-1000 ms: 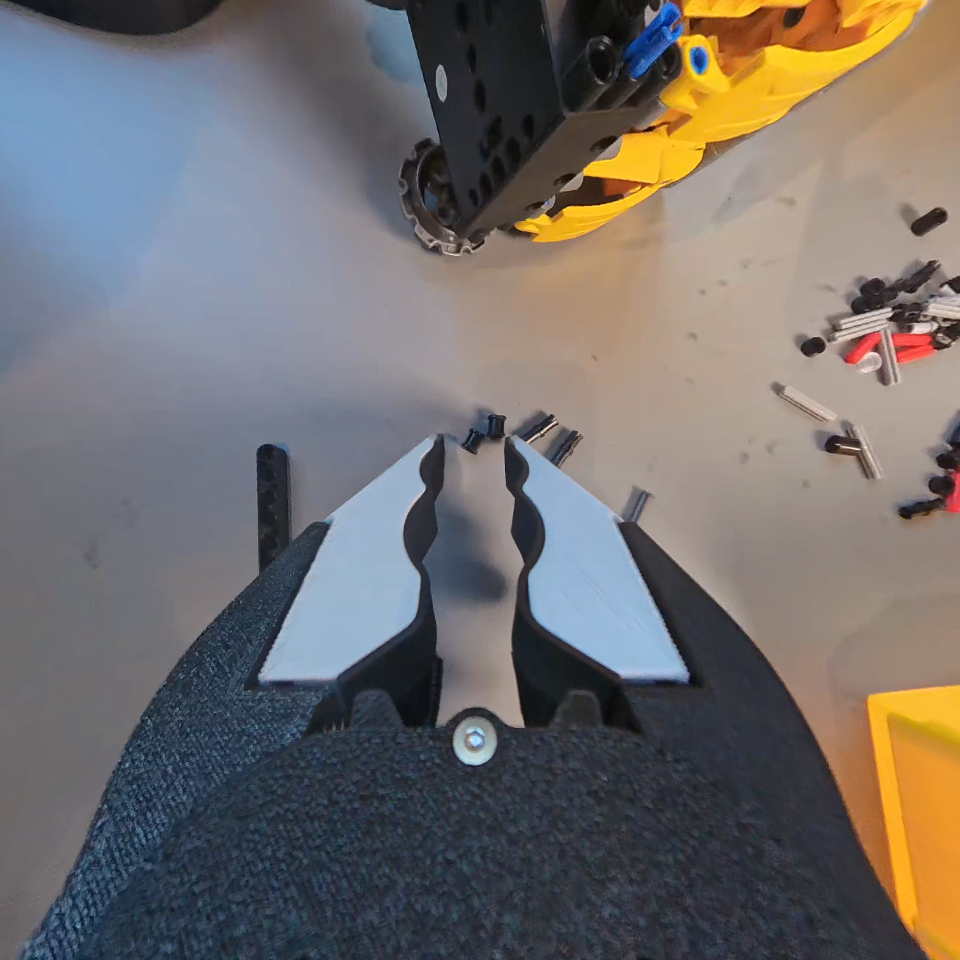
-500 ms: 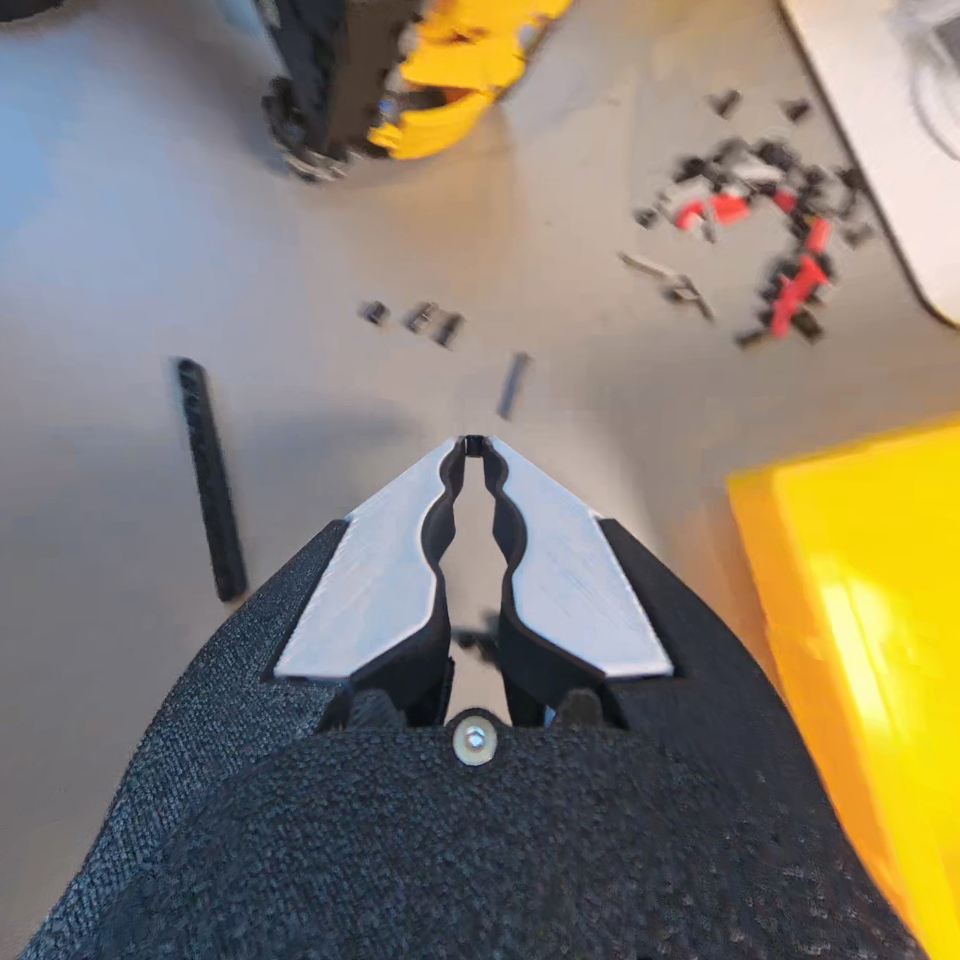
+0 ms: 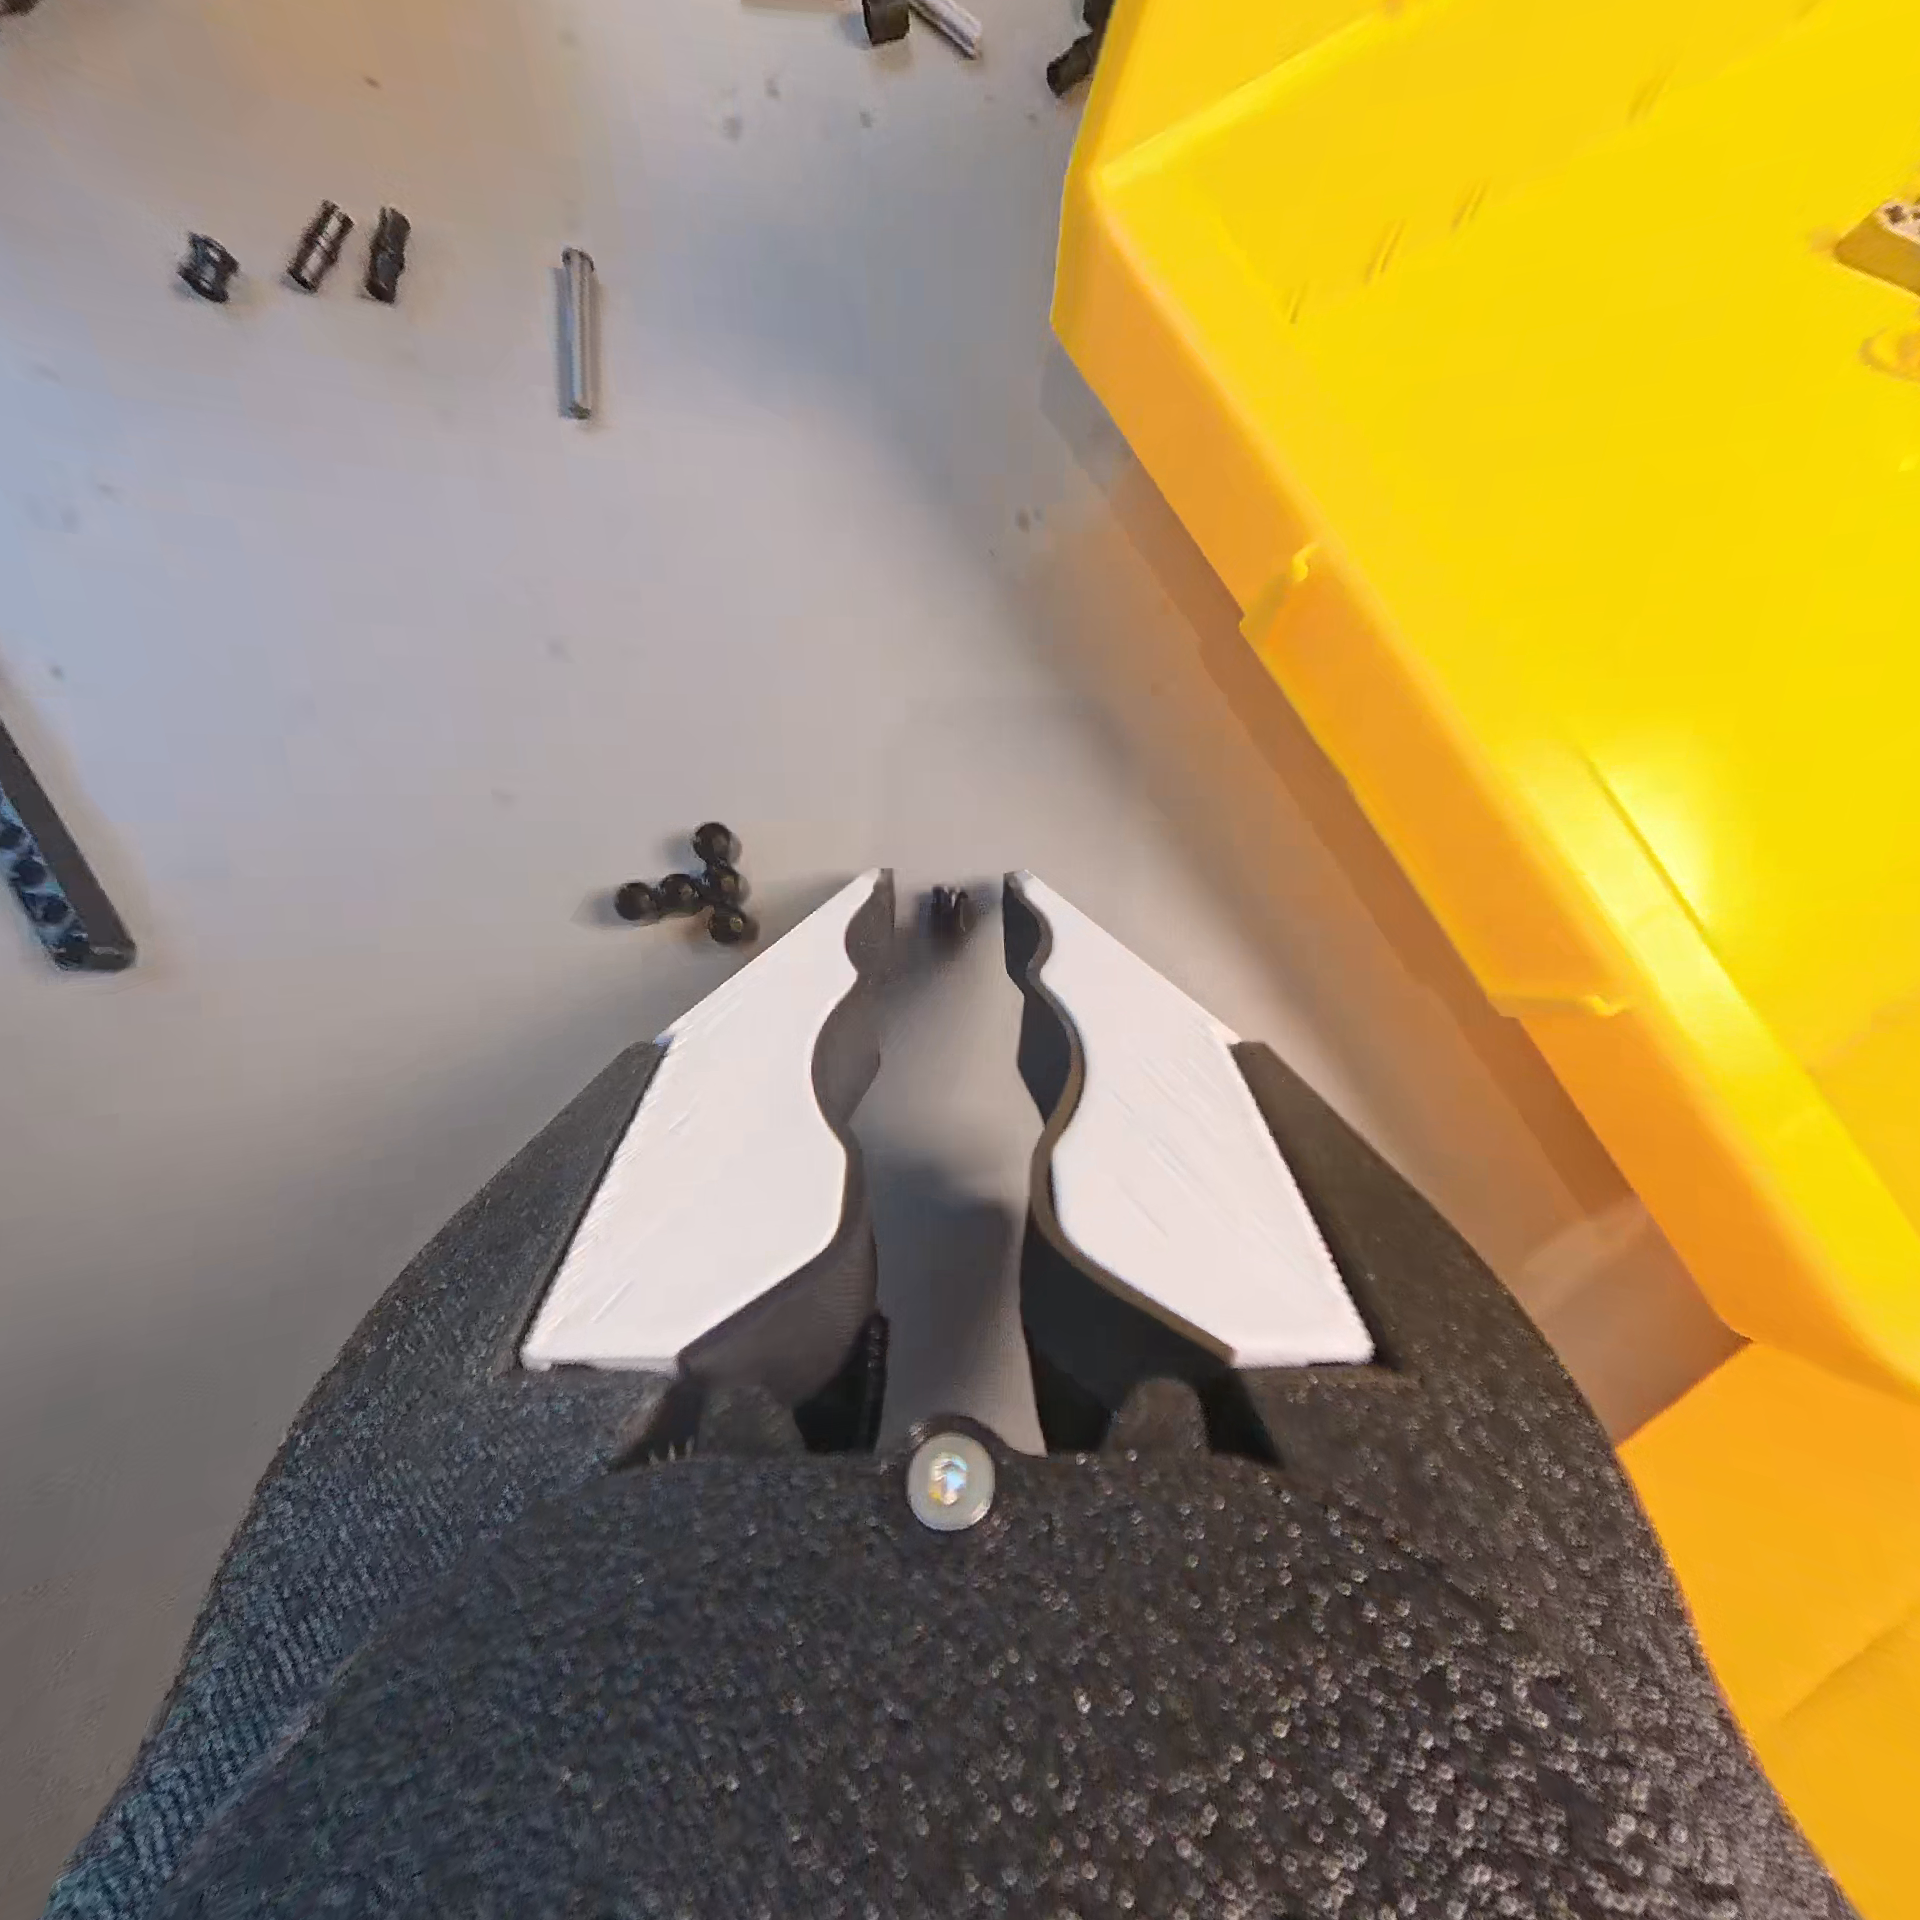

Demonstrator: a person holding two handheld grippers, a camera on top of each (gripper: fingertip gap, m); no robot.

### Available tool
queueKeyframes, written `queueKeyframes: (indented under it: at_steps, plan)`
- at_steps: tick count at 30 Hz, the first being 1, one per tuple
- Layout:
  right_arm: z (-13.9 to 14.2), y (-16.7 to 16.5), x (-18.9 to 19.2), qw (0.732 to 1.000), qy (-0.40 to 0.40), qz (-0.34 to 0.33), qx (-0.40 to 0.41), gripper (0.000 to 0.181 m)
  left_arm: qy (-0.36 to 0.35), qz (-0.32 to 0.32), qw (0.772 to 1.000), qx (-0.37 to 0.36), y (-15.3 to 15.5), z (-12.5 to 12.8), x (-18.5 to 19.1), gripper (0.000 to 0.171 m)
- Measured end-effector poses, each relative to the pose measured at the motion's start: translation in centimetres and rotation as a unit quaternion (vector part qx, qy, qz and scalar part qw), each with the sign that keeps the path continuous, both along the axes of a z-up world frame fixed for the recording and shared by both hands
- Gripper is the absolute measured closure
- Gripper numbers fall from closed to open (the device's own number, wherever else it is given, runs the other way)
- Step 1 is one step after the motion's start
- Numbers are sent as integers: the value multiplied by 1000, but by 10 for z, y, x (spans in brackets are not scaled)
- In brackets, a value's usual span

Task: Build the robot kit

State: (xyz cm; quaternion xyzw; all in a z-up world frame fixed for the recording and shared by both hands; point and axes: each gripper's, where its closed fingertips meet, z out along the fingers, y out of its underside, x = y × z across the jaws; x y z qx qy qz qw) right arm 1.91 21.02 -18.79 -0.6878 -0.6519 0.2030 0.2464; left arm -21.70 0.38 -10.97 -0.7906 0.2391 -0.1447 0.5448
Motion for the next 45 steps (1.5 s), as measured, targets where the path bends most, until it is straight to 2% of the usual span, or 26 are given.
queueKeyframes:
  at_steps: [3, 7, 12, 15, 26, 35, 38, 43, 45]
  plan:
    - [21, -18, -27, 998, 47, 31, 0, 159, -1, -1, 1000, 1, 0, 0, 0, 145]
    - [31, -67, -75, 990, 69, 119, 4, 160, 1, -3, 1000, 0, -1, 0, 1, 145]
    - [14, -128, -117, 978, 50, 201, -15, 160, 2, -5, 1000, 1, -1, 0, 1, 145]
    - [5, -146, -126, 975, 43, 218, -11, 160, 2, -6, 1000, 0, -1, 0, 2, 145]
    - [-2, -138, -131, 978, 34, 207, -3, 172, 5, -10, 1000, 0, -2, 0, 4, 144]
    - [32, -151, -95, 970, 89, 228, -4, 173, 4, -13, 1000, 1, -2, 0, 6, 144]
    - [29, -129, -72, 980, 65, 186, 33, 173, 4, -13, 1000, 1, -2, 0, 7, 144]
    - [27, -50, -21, 997, 40, 47, 51, 173, 3, -15, 1000, 1, -2, 0, 8, 144]
    - [23, -28, -4, 998, 32, 9, 50, 172, 3, -16, 1000, 1, -2, 0, 8, 144]
